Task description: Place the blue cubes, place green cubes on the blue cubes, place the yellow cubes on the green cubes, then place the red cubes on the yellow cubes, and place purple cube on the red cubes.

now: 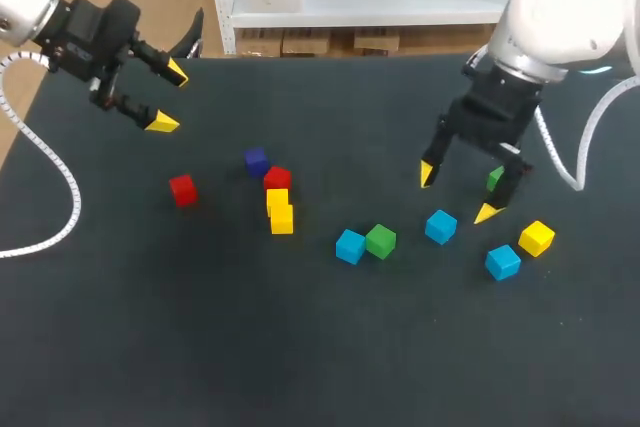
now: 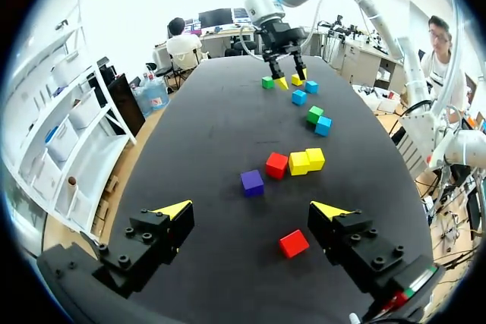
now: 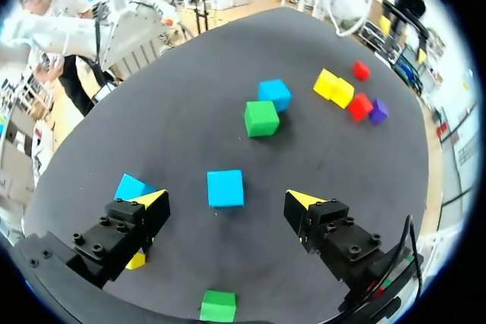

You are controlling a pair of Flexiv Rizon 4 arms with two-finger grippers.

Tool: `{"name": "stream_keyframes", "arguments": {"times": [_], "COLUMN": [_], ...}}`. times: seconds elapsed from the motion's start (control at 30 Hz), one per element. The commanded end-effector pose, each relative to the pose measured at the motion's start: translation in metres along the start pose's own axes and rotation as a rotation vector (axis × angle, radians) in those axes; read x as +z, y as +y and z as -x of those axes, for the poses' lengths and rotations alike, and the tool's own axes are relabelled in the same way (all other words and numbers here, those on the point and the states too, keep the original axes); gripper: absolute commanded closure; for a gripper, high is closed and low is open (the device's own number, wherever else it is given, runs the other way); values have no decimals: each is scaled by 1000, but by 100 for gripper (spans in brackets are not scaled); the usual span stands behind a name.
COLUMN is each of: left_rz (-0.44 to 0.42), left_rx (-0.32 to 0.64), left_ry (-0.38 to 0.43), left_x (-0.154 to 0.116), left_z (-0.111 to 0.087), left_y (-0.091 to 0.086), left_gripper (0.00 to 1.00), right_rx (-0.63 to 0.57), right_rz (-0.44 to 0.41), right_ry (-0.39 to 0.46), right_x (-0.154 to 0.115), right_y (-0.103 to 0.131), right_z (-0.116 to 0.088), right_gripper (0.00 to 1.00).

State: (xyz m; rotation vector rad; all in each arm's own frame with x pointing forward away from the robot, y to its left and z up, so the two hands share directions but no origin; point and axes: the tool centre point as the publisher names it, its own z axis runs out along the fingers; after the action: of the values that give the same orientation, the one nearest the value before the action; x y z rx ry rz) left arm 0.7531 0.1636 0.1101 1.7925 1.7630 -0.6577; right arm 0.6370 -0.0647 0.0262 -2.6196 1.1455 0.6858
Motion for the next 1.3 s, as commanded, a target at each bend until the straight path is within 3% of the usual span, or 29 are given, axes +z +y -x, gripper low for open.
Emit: {"name": "stream_keyframes", "arguments": {"times": [0.03, 0.73, 0.83, 0.97, 1.07, 1.1, 1.17, 1.3], "left_rz": [3, 3, 3, 3, 3, 3, 3, 3], "left_rx": [3, 3, 3, 3, 3, 3, 3, 3], "left_ry": [-2, -2, -2, -2, -2, -2, -2, -2], "left_x": [0, 0, 0, 0, 0, 0, 0, 0], "left_z": [-1, -1, -1, -1, -1, -1, -1, -1], "left_y": [-1, -1, -1, -1, -1, -1, -1, -1], "left_gripper": [0, 0, 0, 0, 0, 0, 0, 0], "right_rx": [-35, -26, -24, -23, -24, -24, -23, 44], "right_rz": [-3, 6, 9, 10, 11, 12, 12, 5], "right_ry": [-17, -14, -11, -6, -6, -6, -6, -12], "right_x": [4, 30, 32, 32, 32, 31, 30, 23], "right_y": [2, 1, 0, -1, -2, -2, -1, -1], "right_z": [0, -5, -7, -7, -7, -7, -7, 0], "right_gripper": [0, 0, 15, 48, 60, 70, 100, 100]}}
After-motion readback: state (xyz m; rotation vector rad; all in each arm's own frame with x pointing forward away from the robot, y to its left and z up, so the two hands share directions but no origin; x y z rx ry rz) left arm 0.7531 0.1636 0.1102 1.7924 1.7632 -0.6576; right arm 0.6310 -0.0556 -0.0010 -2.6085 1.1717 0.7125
